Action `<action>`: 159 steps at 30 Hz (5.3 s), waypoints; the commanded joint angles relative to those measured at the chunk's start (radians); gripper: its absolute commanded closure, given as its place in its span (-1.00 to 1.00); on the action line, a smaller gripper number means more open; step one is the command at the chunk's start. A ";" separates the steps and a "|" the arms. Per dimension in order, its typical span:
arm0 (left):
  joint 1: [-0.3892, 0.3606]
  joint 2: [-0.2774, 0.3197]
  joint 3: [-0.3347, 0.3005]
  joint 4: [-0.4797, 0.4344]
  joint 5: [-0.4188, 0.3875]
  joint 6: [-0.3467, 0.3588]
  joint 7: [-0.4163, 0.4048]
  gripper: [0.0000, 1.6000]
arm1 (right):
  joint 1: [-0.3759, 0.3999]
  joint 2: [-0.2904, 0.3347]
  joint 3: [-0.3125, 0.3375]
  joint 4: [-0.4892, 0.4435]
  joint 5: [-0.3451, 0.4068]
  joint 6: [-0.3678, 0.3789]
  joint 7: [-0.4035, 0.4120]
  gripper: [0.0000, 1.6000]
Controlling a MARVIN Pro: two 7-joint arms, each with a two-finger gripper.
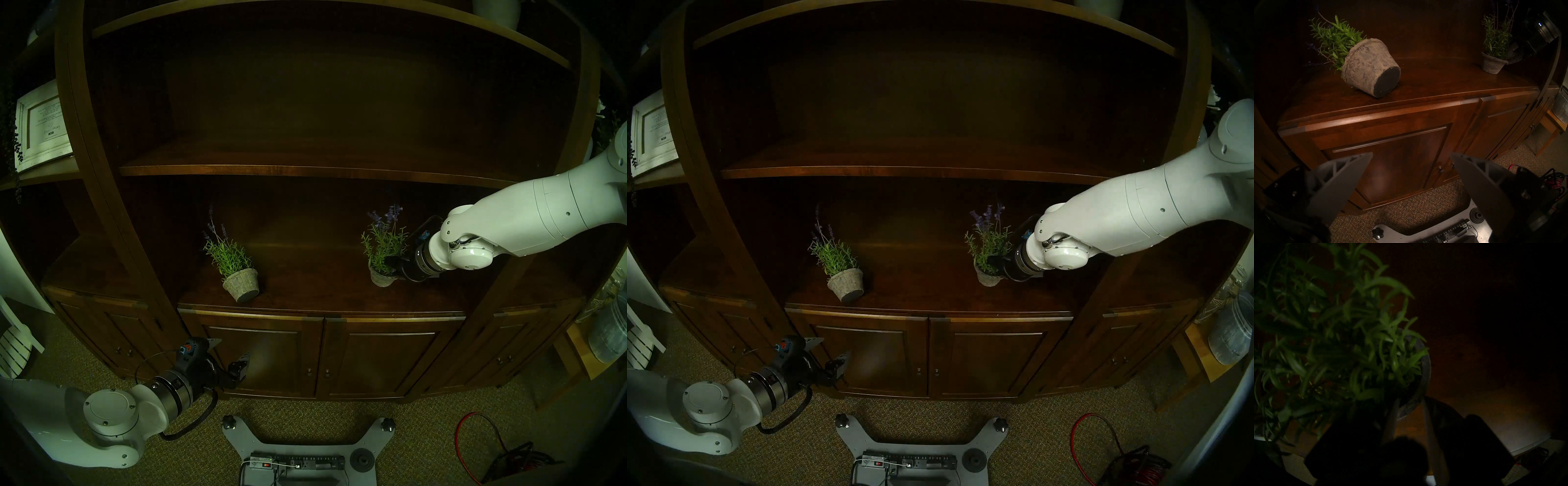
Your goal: Place the fake decorative plant upright
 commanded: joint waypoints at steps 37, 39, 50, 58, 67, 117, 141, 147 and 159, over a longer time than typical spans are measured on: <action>-0.009 -0.001 -0.011 -0.011 0.001 -0.008 0.003 -1.00 | 0.034 -0.009 0.004 -0.016 0.012 0.014 0.003 -0.41; -0.009 -0.001 -0.011 -0.011 0.001 -0.008 0.002 -1.00 | 0.034 -0.009 0.004 -0.017 0.013 0.014 0.003 -0.62; -0.009 -0.001 -0.011 -0.011 0.001 -0.008 0.002 -1.00 | 0.052 -0.004 0.000 -0.033 0.009 0.003 0.005 -1.00; -0.010 -0.001 -0.011 -0.011 0.001 -0.008 0.002 -1.00 | 0.091 0.002 -0.002 -0.068 -0.001 -0.015 -0.004 -1.00; -0.010 -0.001 -0.011 -0.011 0.001 -0.008 0.002 -1.00 | 0.138 0.011 -0.006 -0.105 -0.012 -0.031 -0.024 -1.00; -0.009 -0.003 -0.007 -0.005 0.002 -0.001 -0.002 -1.00 | 0.530 0.293 0.119 -0.768 -0.313 -0.081 -0.278 -1.00; -0.011 -0.004 -0.007 -0.006 0.002 -0.001 -0.002 -1.00 | 0.700 0.342 -0.080 -0.768 -0.538 0.053 -0.310 -1.00; -0.011 -0.003 -0.007 -0.006 0.002 0.000 -0.003 -1.00 | 0.726 0.360 -0.110 -0.768 -0.573 0.076 -0.257 -1.00; -0.010 -0.003 -0.007 -0.005 0.002 0.001 -0.003 -1.00 | 0.756 0.416 -0.229 -0.768 -0.637 0.130 -0.083 -1.00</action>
